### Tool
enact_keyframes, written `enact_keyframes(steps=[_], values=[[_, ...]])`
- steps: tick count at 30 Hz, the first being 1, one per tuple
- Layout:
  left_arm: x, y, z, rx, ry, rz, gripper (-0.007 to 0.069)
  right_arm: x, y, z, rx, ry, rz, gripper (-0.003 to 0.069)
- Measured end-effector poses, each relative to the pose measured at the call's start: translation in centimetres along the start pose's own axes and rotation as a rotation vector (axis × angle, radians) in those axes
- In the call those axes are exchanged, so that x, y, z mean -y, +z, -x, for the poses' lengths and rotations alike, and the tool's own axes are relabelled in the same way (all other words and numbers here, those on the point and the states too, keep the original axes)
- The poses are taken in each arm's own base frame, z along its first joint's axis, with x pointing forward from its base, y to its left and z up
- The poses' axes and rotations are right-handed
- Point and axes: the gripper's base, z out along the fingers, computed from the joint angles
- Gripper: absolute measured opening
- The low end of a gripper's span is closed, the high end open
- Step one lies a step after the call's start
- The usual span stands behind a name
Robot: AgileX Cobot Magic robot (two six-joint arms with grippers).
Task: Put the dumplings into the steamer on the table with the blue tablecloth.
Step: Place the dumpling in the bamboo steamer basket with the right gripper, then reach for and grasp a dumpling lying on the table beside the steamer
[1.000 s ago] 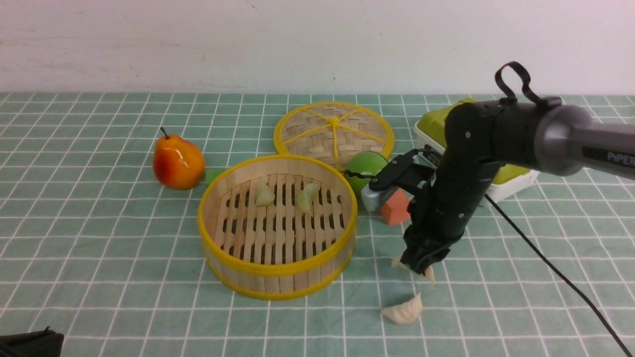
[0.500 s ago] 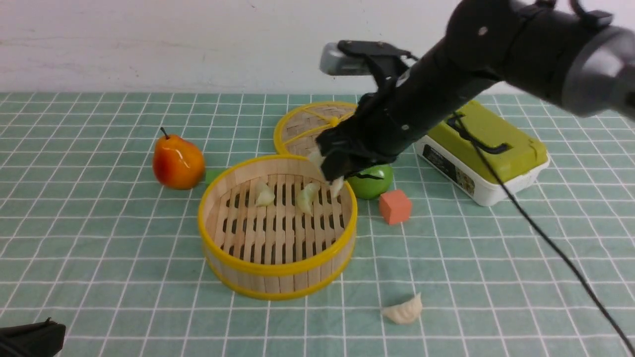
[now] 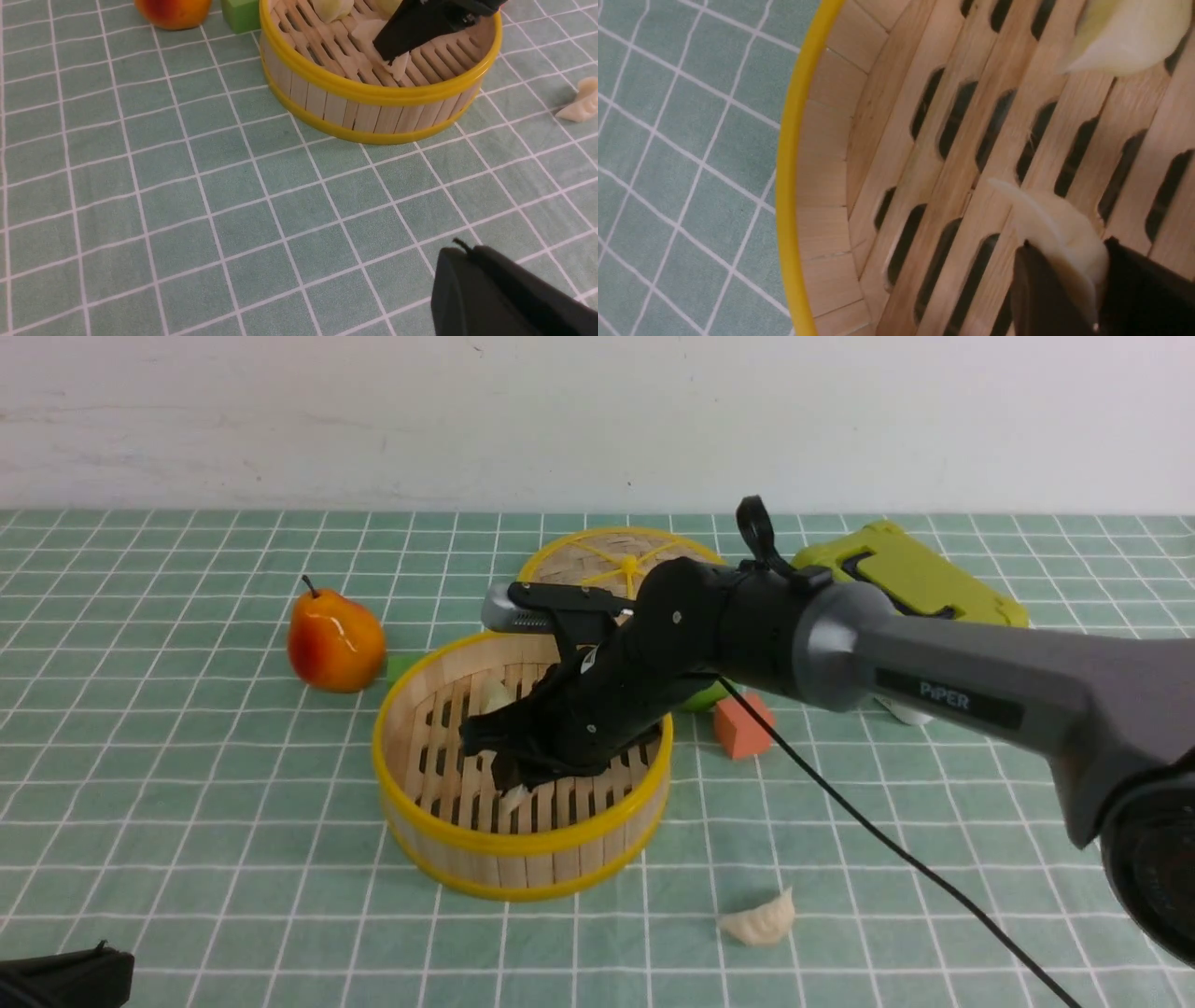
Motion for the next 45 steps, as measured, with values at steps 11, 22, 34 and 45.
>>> enact_keyframes(steps=[11,22,34,45], values=[[0.0,0.0,0.0,-0.001,-0.007,-0.005,-0.0012,-0.5,-4.5,2.2,0.037,0.009,0.034,0.043],[0.2,0.0,0.1,0.016,-0.024,-0.019,-0.0002,5.0,-16.0,-1.5,-0.19,-0.143,-0.28,0.0429],[0.1,0.3,-0.2,0.023,-0.026,-0.019,0.0004,8.7,-11.4,-7.2,-0.146,0.194,-0.273,0.0422],[0.1,0.5,-0.4,0.018,-0.026,-0.019,0.0006,9.7,-8.4,-8.2,-0.172,0.377,-0.298,0.0421]])
